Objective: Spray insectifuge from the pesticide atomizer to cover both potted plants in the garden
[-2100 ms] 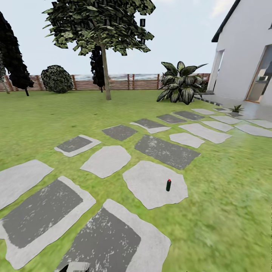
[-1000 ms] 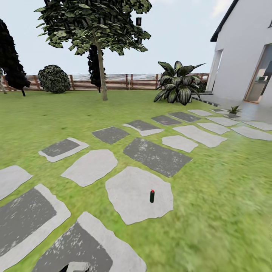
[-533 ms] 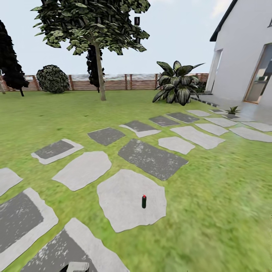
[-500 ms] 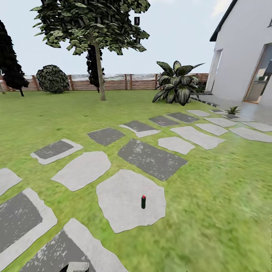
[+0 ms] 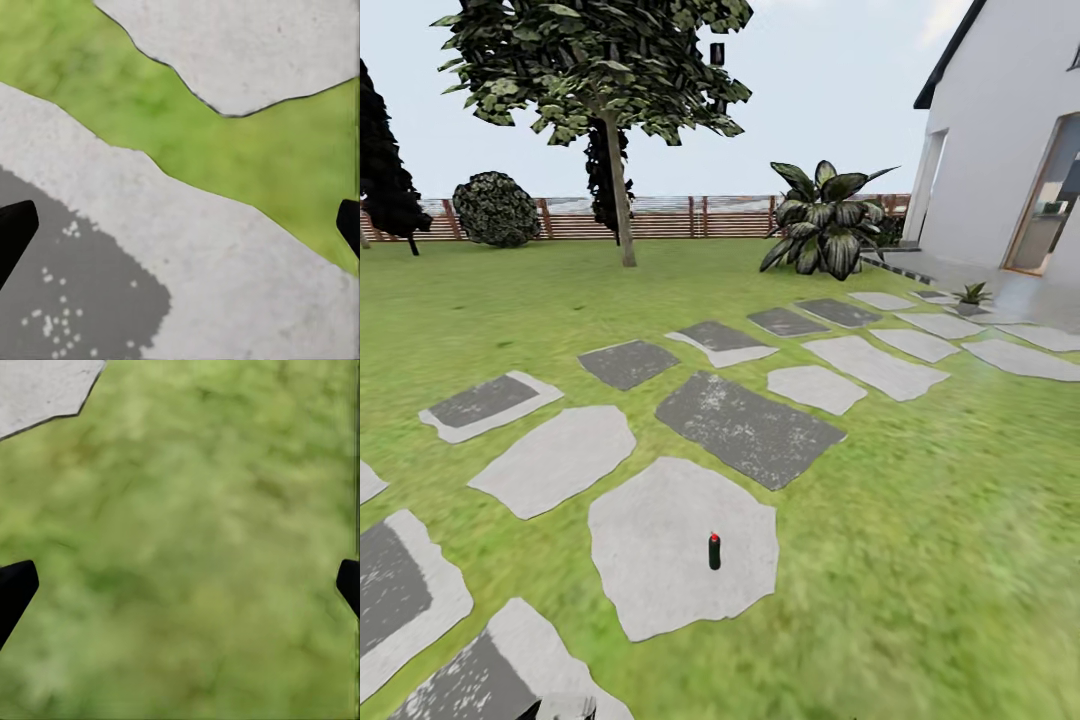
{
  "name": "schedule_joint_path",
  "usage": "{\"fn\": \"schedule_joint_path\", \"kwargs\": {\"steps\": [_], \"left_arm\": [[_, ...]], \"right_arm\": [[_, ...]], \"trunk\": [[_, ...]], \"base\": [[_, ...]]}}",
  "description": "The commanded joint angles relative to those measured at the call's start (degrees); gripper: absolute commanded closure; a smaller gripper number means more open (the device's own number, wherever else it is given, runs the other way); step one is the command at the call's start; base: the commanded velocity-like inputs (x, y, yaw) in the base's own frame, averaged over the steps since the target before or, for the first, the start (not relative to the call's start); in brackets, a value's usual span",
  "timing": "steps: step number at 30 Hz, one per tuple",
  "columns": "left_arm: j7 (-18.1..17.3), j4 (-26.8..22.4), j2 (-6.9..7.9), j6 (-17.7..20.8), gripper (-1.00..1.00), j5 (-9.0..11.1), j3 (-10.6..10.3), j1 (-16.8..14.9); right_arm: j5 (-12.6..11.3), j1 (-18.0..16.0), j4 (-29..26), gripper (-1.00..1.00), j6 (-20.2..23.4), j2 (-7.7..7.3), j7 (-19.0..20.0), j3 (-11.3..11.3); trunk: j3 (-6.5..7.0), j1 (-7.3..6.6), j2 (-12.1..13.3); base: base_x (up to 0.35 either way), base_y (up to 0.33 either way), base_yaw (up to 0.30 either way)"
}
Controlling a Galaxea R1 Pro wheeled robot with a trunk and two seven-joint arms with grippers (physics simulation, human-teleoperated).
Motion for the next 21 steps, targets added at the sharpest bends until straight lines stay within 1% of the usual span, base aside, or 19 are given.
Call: {"fn": "schedule_joint_path", "kwargs": {"steps": [1,21], "left_arm": [[0.11,0.04,-0.01,-0.20,-1.00,-0.40,0.11,-0.04],[0.11,0.04,-0.03,-0.20,-1.00,-0.40,0.11,-0.05]], "right_arm": [[0.07,-0.03,0.06,-1.00,-0.16,0.02,0.02,-0.15],[0.07,-0.03,0.06,-1.00,-0.17,0.02,0.08,-0.13]], "trunk": [[-0.05,0.00,-0.02],[-0.05,0.00,-0.02]], "base": [[0.160,-0.242,0.000],[0.160,-0.242,0.000]]}}
